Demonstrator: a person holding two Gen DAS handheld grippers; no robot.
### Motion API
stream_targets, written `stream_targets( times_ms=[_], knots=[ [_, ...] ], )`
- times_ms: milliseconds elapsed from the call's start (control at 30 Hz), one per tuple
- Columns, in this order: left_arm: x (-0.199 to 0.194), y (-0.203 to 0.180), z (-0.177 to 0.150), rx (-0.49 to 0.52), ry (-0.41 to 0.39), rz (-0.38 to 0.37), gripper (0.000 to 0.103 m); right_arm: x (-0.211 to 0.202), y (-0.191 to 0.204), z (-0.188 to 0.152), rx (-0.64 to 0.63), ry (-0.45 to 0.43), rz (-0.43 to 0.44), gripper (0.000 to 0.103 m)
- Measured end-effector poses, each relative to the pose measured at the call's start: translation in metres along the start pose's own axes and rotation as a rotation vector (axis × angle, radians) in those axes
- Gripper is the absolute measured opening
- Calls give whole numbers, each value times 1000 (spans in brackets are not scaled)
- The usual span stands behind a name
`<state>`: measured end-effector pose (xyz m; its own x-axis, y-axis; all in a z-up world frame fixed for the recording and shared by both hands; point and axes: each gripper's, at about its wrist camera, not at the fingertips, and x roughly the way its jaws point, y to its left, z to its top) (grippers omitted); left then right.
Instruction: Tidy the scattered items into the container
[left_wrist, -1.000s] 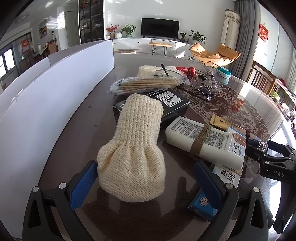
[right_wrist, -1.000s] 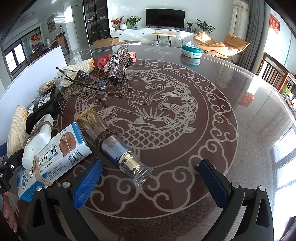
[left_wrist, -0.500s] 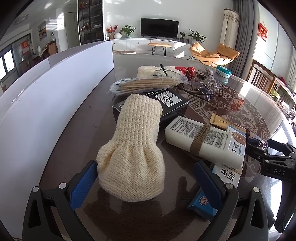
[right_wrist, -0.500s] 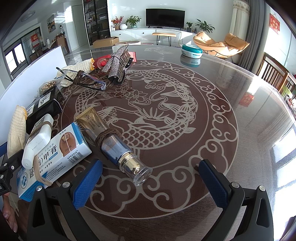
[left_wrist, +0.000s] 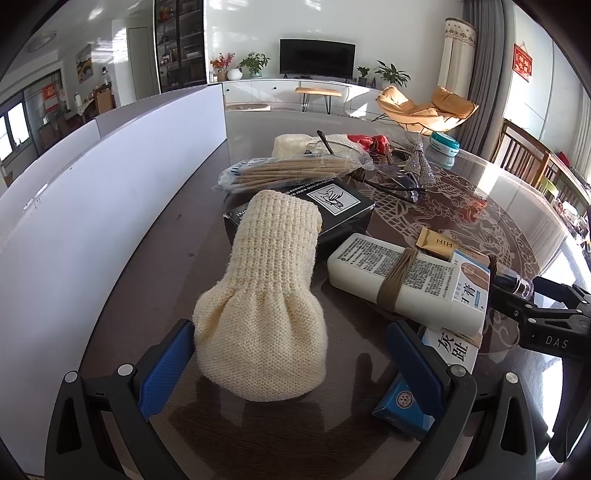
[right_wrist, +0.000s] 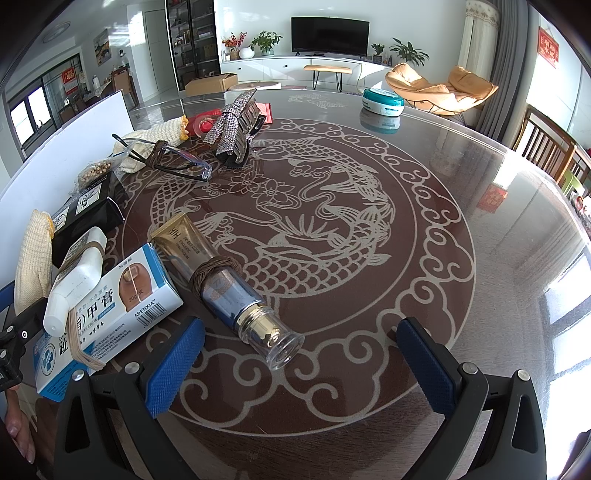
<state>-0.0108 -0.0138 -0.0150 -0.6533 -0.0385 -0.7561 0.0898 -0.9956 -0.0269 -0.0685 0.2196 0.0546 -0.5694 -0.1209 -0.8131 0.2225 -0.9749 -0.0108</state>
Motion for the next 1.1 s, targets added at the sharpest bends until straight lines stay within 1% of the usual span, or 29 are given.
stream_targets(
  times_ms=[133,667,833,1100],
  knots=[
    [1,-3,1,12,4,12,103,0,0,0,0,0,0,103],
    [-8,-11,-2,46,-41,44,103,0,0,0,0,0,0,103],
    [-7,-17,-1,77,-34,63,103,0,0,0,0,0,0,103],
    [-7,-18,0,83,-33,72,103,0,0,0,0,0,0,103]
  ],
)
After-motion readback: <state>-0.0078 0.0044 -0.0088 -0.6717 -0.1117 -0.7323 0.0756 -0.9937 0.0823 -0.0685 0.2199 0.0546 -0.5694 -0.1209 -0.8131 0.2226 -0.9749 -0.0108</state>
